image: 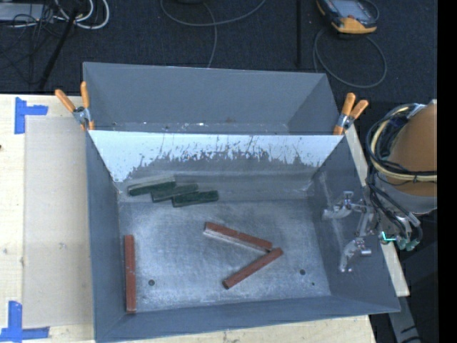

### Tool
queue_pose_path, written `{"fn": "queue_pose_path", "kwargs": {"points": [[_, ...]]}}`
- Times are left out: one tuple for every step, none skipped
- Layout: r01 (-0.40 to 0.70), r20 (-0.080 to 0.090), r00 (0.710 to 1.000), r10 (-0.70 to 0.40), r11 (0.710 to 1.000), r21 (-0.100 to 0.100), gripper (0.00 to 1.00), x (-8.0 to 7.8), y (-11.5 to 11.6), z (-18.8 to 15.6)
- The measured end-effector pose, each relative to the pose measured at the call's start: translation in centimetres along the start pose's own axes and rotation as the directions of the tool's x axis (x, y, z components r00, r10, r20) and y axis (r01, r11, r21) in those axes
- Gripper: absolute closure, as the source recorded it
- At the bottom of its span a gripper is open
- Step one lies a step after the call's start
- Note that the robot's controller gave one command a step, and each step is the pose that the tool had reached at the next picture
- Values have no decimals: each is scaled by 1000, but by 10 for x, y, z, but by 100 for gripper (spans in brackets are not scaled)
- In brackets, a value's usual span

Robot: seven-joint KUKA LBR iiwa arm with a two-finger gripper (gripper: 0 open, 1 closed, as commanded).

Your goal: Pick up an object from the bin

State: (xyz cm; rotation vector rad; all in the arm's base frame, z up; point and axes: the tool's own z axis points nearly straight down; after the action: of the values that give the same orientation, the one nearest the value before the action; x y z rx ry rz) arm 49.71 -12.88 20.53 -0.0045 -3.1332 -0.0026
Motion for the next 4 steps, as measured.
{"fn": "queue_pose_path", "kwargs": {"points": [[3,7,1000,-3,1000,1,0,-2,0,-3],[59,15,998,-59,998,5,0,-28,18,41],[191,21,981,-192,981,6,100,-30,64,130],[192,21,981,-192,981,6,100,-30,64,130]]}}
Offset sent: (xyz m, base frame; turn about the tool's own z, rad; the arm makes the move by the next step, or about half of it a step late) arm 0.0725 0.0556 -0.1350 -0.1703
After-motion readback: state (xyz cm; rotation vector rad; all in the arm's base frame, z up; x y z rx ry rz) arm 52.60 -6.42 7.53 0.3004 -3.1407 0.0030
